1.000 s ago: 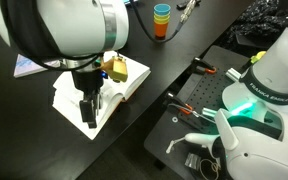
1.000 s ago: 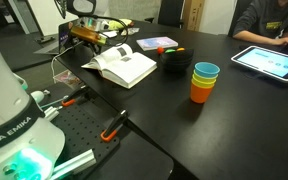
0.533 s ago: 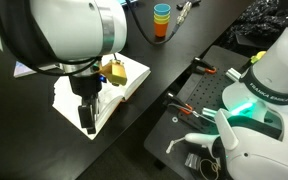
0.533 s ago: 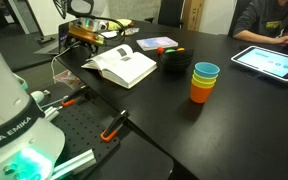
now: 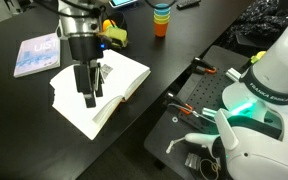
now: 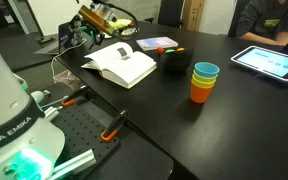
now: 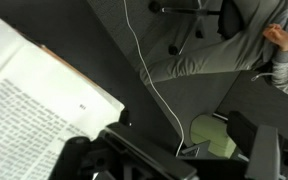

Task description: Open the orange book then flip the pages once.

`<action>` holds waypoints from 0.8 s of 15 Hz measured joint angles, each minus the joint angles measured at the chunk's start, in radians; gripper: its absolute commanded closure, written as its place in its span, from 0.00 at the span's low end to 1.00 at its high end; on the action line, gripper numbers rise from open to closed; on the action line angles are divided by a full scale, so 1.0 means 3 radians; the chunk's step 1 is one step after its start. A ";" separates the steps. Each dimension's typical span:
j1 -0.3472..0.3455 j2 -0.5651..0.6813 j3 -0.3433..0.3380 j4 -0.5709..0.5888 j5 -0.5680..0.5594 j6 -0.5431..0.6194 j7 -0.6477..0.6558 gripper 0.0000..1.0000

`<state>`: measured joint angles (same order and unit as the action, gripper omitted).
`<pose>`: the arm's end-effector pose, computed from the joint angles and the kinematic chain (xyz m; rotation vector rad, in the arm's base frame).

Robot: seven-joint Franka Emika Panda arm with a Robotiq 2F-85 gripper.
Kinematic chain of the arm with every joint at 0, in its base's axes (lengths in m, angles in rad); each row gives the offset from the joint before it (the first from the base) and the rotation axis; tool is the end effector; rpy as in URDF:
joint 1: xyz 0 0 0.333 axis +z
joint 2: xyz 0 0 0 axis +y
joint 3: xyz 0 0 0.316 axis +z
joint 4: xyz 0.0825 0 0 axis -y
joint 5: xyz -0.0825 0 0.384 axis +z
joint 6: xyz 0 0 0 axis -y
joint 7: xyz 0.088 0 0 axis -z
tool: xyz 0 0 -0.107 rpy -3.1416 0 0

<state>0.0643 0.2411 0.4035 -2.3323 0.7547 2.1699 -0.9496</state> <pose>0.4159 0.2457 0.2256 -2.2134 -1.0117 0.2883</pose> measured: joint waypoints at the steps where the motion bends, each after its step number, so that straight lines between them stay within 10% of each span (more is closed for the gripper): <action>1: 0.0004 -0.0071 -0.0104 0.0011 -0.0105 -0.0048 0.0021 0.00; 12: 0.0027 -0.0194 -0.0636 -0.0063 -0.1347 0.0530 0.0833 0.00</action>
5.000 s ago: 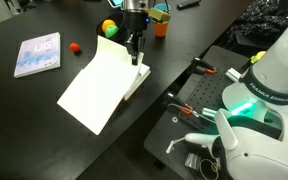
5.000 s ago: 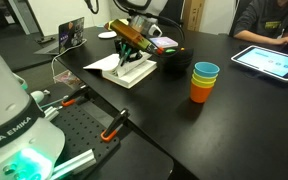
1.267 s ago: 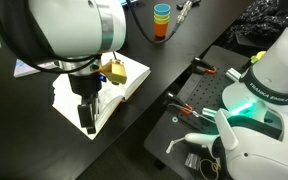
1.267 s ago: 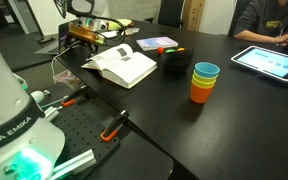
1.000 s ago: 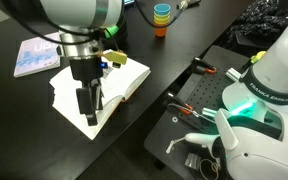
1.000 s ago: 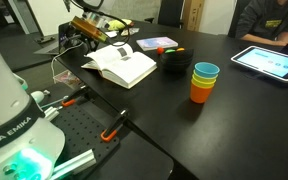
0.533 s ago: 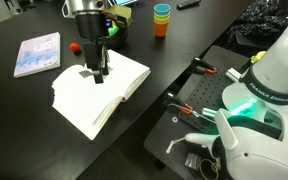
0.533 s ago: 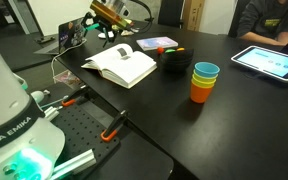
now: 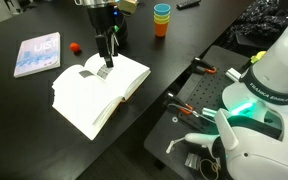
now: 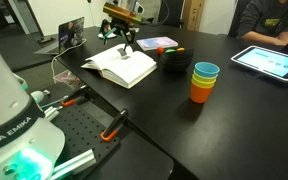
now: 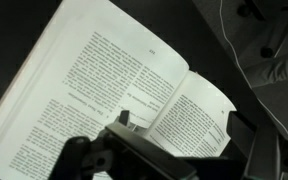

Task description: Open the orange book then flip the pages once.

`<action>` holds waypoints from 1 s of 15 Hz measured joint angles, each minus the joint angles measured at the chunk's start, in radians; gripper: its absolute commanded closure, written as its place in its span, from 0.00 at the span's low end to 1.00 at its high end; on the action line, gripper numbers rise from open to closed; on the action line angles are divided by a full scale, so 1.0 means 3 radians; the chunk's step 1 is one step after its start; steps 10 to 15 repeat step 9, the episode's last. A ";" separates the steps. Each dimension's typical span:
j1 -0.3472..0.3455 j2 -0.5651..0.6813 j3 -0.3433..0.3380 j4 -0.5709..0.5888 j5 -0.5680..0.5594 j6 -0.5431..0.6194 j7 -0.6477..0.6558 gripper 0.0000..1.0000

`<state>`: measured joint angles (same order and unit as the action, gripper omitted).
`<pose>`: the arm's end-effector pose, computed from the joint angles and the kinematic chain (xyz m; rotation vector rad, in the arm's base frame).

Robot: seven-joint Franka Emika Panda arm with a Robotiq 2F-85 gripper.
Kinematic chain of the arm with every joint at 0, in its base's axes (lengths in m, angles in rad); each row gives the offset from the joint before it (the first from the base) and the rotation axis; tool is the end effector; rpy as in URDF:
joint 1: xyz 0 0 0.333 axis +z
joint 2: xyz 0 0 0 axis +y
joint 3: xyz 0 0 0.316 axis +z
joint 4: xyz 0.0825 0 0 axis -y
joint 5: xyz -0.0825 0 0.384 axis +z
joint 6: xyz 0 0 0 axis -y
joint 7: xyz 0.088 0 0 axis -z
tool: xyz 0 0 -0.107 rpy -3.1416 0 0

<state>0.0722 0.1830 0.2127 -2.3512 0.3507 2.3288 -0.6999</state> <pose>0.4691 0.1455 0.2407 -2.6512 -0.9928 0.2059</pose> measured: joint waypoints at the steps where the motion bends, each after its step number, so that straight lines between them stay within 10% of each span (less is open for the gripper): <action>1: 0.0003 0.0000 -0.0004 0.0003 -0.0112 0.0027 0.0109 0.00; 15: 0.0003 0.0000 -0.0011 0.0049 -0.0474 0.0026 0.0580 0.00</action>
